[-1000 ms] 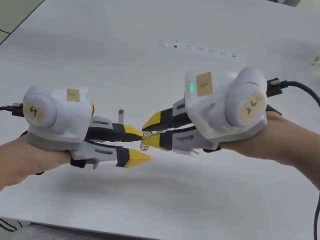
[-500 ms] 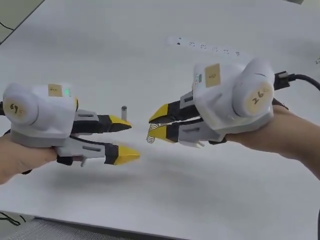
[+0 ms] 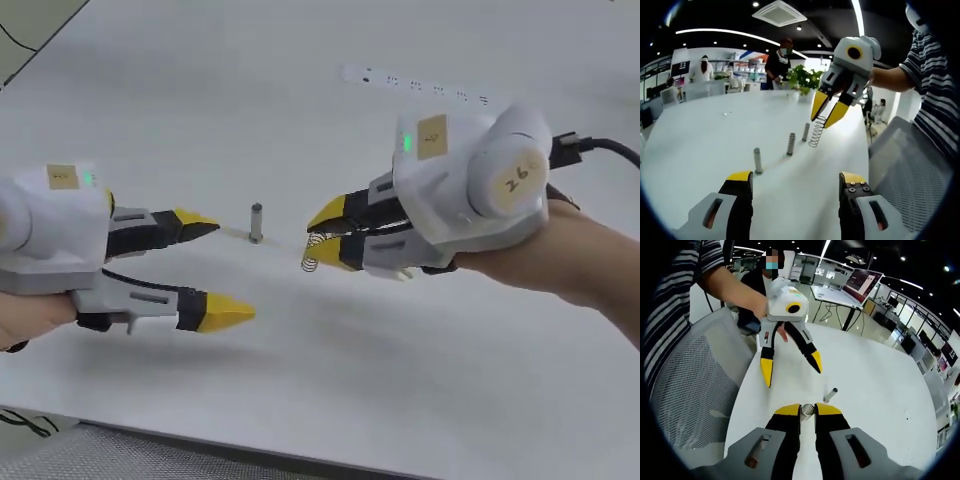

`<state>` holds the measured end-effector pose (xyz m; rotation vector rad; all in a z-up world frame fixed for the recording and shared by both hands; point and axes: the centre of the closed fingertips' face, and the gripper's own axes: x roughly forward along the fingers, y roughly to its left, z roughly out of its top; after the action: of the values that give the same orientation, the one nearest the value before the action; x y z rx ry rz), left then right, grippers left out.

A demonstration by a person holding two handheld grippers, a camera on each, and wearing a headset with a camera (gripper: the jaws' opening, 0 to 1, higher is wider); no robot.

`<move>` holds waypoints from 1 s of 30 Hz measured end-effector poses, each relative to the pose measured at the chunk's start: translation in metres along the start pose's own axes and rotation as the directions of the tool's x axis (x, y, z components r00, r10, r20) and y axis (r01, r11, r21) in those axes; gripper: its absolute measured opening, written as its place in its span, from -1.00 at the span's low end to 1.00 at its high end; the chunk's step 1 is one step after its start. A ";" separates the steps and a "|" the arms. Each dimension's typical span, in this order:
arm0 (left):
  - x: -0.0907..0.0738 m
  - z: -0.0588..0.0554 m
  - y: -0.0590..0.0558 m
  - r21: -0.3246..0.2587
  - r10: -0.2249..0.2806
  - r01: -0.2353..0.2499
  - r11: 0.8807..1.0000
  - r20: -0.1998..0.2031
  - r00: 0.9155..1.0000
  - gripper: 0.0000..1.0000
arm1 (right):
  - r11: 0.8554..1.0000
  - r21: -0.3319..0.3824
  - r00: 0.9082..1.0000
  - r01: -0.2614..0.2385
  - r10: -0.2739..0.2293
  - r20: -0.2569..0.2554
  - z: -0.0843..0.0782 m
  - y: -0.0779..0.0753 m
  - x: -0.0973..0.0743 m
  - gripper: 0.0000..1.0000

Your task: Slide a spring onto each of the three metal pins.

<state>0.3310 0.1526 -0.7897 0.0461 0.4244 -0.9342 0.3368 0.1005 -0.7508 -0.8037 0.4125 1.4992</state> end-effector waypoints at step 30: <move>-0.008 -0.004 0.013 -0.025 0.067 -0.066 0.997 0.025 0.997 0.96 | 0.999 -0.042 1.000 0.014 -0.014 0.017 0.031 -0.043 0.018 -0.85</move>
<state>0.3355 0.1672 -0.7920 0.0261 0.4081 -0.8632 0.3723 0.1401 -0.7328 -0.8255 0.3629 1.5050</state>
